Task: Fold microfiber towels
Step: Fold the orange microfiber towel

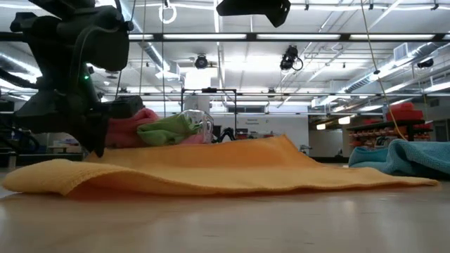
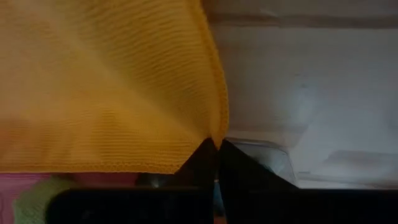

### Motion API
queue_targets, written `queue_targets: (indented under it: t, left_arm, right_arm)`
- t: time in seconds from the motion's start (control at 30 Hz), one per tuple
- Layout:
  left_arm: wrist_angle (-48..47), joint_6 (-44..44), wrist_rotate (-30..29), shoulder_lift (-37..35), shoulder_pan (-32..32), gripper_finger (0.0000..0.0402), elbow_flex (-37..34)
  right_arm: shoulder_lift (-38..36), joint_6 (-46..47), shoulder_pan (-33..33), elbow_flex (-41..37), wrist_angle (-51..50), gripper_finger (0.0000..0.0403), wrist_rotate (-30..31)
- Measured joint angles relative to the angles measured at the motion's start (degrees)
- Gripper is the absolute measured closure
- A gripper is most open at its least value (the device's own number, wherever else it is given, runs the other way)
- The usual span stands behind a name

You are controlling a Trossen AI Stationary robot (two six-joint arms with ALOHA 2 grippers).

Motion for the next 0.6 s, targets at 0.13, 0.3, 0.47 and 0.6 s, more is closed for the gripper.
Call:
queue_targets:
  t: [0.13,0.3,0.47,0.6]
  left_arm:
    - [-0.99,-3.96,2.39,-0.45,-0.14,0.0388,0.7]
    - [-6.09,-11.24,8.49,-2.16,-0.41,0.0393,4.96]
    - [-9.95,-17.38,11.82,-3.4,-0.41,0.0383,8.1]
    - [-12.88,-19.69,13.84,-3.52,-0.55,0.0389,9.5]
  right_arm:
    - [1.63,0.33,0.01,0.02,2.26,0.0201,0.06]
    - [8.95,0.02,0.17,0.02,10.63,0.0201,0.02]
    - [16.57,0.47,0.2,0.27,21.16,0.0201,-0.33]
    - [22.88,0.43,0.95,5.71,21.53,0.0201,0.2]
